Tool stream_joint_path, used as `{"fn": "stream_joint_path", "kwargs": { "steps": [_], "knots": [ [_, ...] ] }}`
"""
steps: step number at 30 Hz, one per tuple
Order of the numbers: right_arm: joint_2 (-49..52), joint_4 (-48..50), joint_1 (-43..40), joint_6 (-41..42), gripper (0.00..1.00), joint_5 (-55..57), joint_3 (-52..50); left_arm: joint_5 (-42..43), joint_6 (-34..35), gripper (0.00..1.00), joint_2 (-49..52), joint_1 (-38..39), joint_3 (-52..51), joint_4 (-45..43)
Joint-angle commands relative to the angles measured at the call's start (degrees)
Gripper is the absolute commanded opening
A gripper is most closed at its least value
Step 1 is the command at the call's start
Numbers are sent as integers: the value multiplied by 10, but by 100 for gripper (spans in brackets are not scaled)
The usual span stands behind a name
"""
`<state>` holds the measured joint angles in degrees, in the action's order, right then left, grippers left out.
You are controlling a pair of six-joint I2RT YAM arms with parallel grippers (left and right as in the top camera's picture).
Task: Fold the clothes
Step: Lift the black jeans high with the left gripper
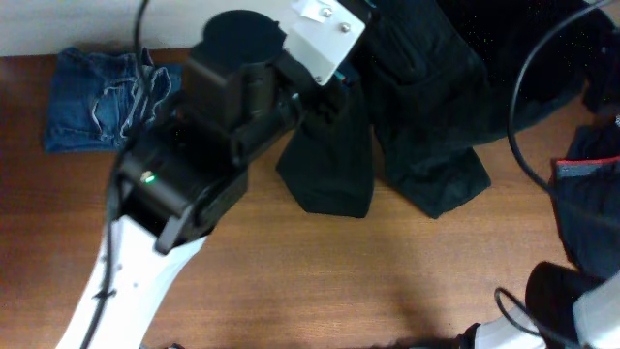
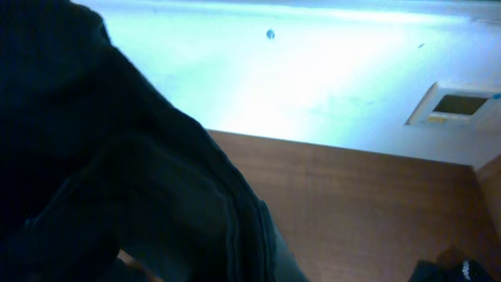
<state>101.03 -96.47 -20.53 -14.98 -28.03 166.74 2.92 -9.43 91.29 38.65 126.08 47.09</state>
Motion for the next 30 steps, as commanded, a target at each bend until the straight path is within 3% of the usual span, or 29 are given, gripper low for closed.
{"fn": "stream_joint_path", "kwargs": {
  "steps": [1,8,15,21,30],
  "knots": [
    [-35,-1,3,35,4,17,9,-13,-8,1,-17,7,66,37],
    [-103,-8,3,63,4,18,9,-13,2,1,-44,49,139,118],
    [-159,-9,3,133,4,17,7,-17,107,1,-90,73,149,178],
    [-170,-9,3,162,4,17,-15,-150,170,1,-104,73,149,247],
    [-123,-8,3,172,4,49,-95,-285,178,4,-39,73,149,272]
  ]
}}
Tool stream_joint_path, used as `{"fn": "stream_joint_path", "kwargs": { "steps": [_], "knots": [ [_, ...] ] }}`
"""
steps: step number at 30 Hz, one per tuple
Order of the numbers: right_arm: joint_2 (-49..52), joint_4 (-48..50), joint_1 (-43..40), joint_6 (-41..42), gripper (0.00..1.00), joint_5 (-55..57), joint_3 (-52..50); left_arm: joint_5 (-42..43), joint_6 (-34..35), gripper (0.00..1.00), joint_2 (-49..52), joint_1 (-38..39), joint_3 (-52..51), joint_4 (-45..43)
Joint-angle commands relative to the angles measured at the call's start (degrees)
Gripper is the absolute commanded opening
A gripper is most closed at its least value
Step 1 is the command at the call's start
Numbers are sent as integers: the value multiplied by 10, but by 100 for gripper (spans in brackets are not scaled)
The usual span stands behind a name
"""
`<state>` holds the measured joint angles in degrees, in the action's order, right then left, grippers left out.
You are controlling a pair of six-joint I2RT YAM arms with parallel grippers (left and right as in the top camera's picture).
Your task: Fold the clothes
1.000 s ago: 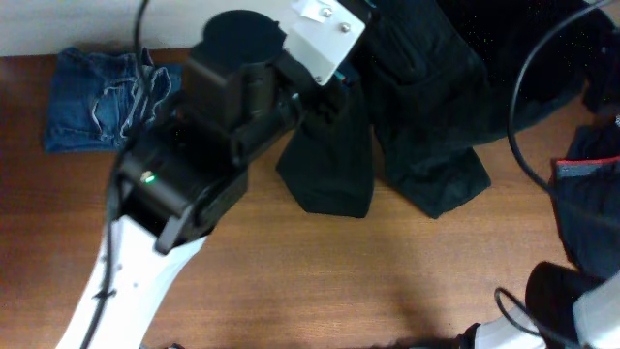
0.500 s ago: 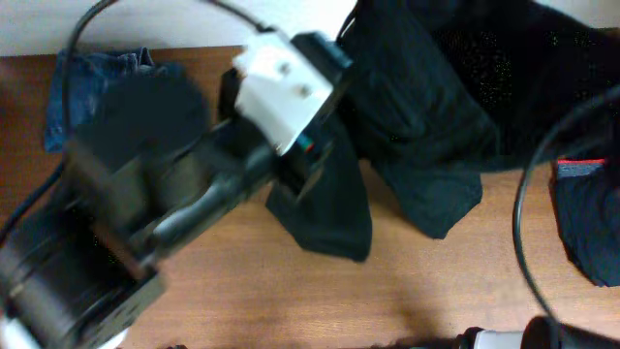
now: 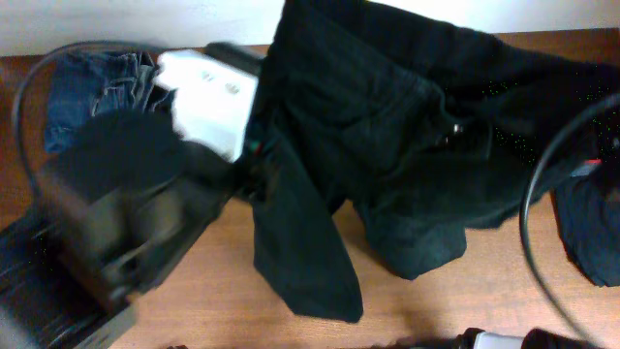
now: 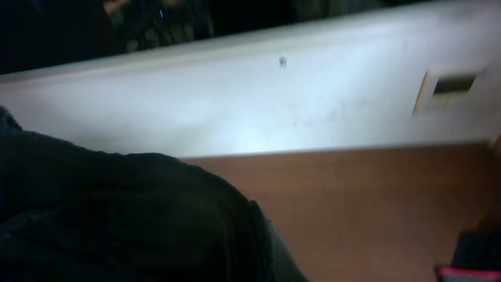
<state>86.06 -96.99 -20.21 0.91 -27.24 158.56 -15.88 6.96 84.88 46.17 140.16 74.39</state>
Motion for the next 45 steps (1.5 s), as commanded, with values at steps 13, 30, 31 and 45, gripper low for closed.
{"fn": "stream_joint_path", "kwargs": {
  "steps": [13,30,31,45],
  "knots": [
    [231,50,0,13,4,44,-15,-100,42,5,256,-126,8,-29],
    [492,200,105,57,16,251,-15,-90,14,63,477,-201,8,-226],
    [498,205,105,60,28,264,-16,-90,6,76,483,-203,8,-229],
    [428,136,100,70,86,296,23,-75,-36,99,432,-191,8,-115]
  ]
}}
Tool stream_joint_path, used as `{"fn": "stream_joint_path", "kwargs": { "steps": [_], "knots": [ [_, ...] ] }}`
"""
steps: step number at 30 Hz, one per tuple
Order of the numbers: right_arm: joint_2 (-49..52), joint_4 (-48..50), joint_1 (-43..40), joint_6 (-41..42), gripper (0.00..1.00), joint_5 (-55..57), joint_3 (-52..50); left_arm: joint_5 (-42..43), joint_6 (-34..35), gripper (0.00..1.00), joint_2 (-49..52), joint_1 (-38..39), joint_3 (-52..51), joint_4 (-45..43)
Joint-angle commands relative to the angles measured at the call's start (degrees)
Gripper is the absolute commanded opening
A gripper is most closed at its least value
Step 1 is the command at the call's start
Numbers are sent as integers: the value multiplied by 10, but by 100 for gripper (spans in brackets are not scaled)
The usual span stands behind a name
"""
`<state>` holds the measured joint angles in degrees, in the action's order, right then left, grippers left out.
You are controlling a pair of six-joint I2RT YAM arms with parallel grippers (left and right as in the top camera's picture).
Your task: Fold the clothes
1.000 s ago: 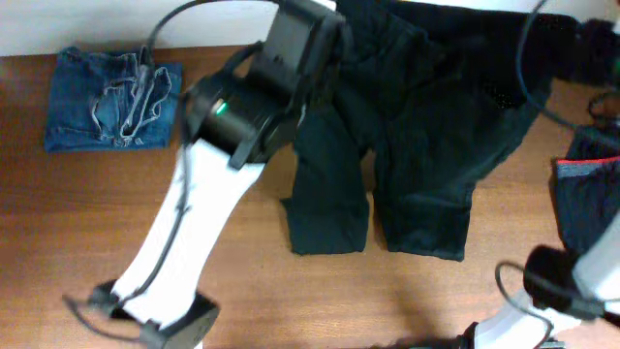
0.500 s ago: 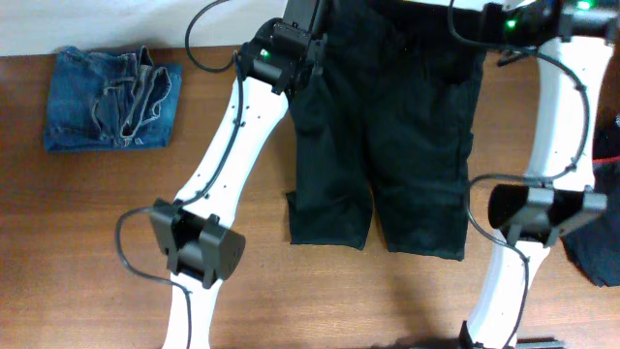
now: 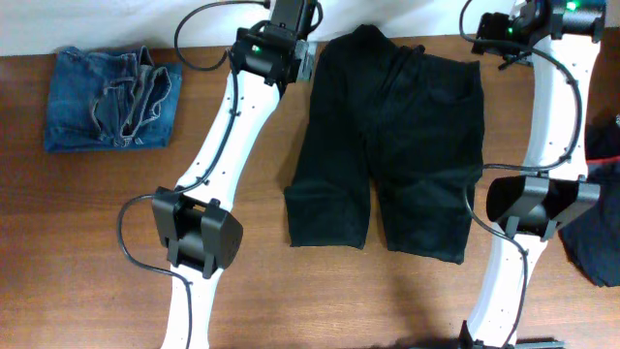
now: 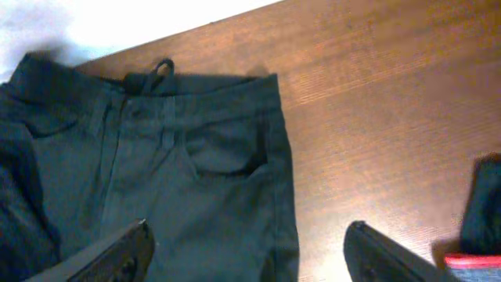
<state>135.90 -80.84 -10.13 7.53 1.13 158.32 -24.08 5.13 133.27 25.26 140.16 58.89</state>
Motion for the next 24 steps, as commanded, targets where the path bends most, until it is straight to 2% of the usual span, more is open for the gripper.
{"fn": "stream_joint_path", "kwargs": {
  "steps": [1,5,8,10,14,20,24],
  "knots": [
    [-82,-43,0,4,88,10,25,27,-17,99,-65,25,8,68],
    [-122,-124,0,5,100,-3,25,196,-17,99,-93,51,8,167],
    [-132,-165,-1,5,99,-6,25,286,-4,99,-87,57,0,229],
    [-133,-165,-1,5,99,-7,25,292,-1,99,-78,63,-18,262],
    [-133,-165,-1,5,99,-18,25,292,11,99,-75,77,-80,253],
    [-133,-165,-1,5,99,-17,25,292,32,99,-75,125,-231,160],
    [-129,-165,-1,5,99,-17,25,267,33,99,-75,156,-281,118]
  ]
}}
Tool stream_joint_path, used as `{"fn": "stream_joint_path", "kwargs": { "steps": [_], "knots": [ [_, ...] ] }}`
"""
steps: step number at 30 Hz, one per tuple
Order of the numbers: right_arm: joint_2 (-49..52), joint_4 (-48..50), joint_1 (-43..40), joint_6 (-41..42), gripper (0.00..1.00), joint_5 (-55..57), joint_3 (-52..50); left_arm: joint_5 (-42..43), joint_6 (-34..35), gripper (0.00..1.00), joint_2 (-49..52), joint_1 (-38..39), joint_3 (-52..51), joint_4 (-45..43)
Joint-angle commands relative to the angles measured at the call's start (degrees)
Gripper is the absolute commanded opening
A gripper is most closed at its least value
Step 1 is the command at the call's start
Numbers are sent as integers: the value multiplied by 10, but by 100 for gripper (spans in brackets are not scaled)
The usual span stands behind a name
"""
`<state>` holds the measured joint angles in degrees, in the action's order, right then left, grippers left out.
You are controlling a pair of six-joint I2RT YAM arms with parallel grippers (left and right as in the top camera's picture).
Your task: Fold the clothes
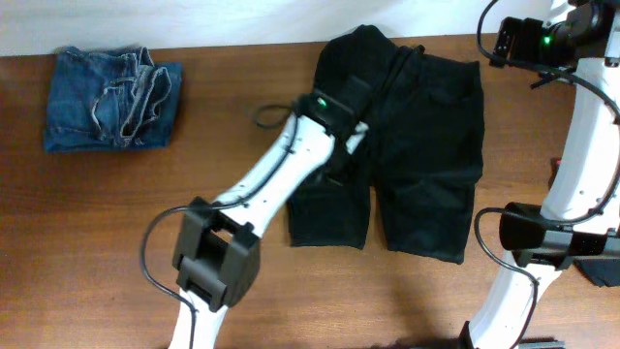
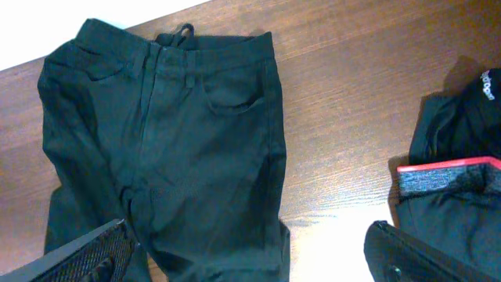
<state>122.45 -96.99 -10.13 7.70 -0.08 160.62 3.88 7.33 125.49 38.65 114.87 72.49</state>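
Note:
Black shorts lie spread flat on the wooden table, waistband at the far edge and both legs pointing toward the near edge. My left arm reaches over their left half, and its gripper is over the left leg near the crotch; the overhead view does not show how its fingers stand. My right gripper hangs high over the far right corner, open, with nothing between its fingers. The right wrist view shows the shorts from waistband to legs.
Folded blue jeans sit at the far left of the table. A pile of dark clothes with a red and grey band lies at the right edge, beside the shorts.
My left arm was stretched to the far edge left of the waistband; now it is over the shorts' left leg. My right gripper stands higher and further right, still open. The shorts lie unchanged.
At first the shorts hung bunched above the table, with my left arm close under the camera. Then they were held up, spread wide in the air. Later they lay flat with both grippers at the waistband, the right one open. Now the left is over the left leg.

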Motion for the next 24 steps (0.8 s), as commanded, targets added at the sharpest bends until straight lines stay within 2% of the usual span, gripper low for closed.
{"fn": "stream_joint_path", "kwargs": {
  "steps": [1,9,16,24],
  "knots": [
    [6,-3,-1,3,99,-5,2,-26,19,99,3,31,-38,-26],
    [7,-3,-1,3,99,-6,1,-123,90,99,12,61,-82,-50],
    [7,-3,-1,3,99,-5,1,-111,92,99,57,74,-82,-57],
    [13,-3,-1,3,99,-6,1,-101,96,99,57,106,-82,-63]
  ]
}}
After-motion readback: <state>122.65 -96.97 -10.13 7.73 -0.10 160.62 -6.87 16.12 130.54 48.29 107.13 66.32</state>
